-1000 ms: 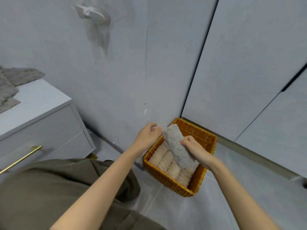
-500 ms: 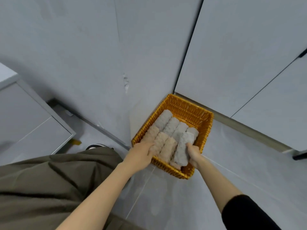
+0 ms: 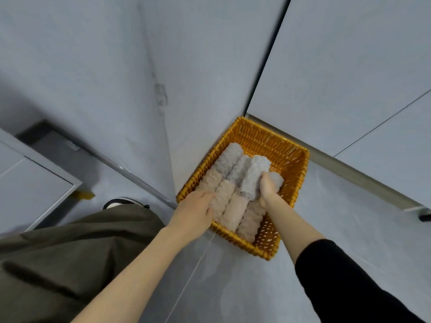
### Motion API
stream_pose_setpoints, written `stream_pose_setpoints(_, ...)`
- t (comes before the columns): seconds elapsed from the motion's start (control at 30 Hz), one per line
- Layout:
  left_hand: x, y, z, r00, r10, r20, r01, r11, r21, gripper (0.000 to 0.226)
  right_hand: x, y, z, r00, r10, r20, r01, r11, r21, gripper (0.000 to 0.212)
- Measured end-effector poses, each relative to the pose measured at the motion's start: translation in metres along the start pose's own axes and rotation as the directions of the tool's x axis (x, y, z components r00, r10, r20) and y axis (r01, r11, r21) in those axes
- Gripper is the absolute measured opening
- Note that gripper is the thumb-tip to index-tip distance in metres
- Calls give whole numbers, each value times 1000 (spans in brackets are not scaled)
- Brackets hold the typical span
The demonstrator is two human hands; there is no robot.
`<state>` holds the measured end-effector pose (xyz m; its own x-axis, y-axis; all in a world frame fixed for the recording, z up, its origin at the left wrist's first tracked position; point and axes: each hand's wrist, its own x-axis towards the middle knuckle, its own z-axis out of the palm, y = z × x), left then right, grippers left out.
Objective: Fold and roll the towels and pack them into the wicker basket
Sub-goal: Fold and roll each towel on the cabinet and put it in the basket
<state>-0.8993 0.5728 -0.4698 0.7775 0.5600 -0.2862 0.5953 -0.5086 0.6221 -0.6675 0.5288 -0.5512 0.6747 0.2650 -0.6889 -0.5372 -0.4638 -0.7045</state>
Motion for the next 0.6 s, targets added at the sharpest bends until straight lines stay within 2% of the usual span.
stream_pose_setpoints(0.13, 10, -5, 0, 1000, 8, -29, -9, 999, -39, 45, 23, -11, 25, 999, 18, 48, -21, 998, 63, 24)
stream_pose_setpoints(0.3, 19, -9, -2, 999, -3, -46, 0, 997, -71, 43, 85, 1, 44, 999, -7, 31, 8, 1000, -30, 14)
stream_pose_setpoints(0.33, 20, -9, -2, 999, -5, -47, 1, 997, -76, 44, 89, 3, 48, 1000, 2, 17, -1, 999, -35, 20)
stream_pose_setpoints(0.37, 21, -10, -3, 999, -7, -49, 3, 997, -82, 44, 78, 0, 53, 1000, 6, 6, -5, 998, -59, 38)
stream_pose_setpoints(0.4, 21, -10, -3, 999, -10, -53, 5, 996, -88, 45, 70, -1, 57, 1000, -4, -9, 3, 997, -80, 46)
stream_pose_setpoints(0.57, 24, -9, -5, 997, -22, -70, 15, 995, -99, 46, 52, -3, 66, 994, -64, -89, 54, 992, -114, 61)
stream_pose_setpoints(0.6, 24, -9, -5, 997, -25, -71, 18, 995, -101, 46, 49, -3, 67, 988, -100, -119, 78, 981, -177, 61)
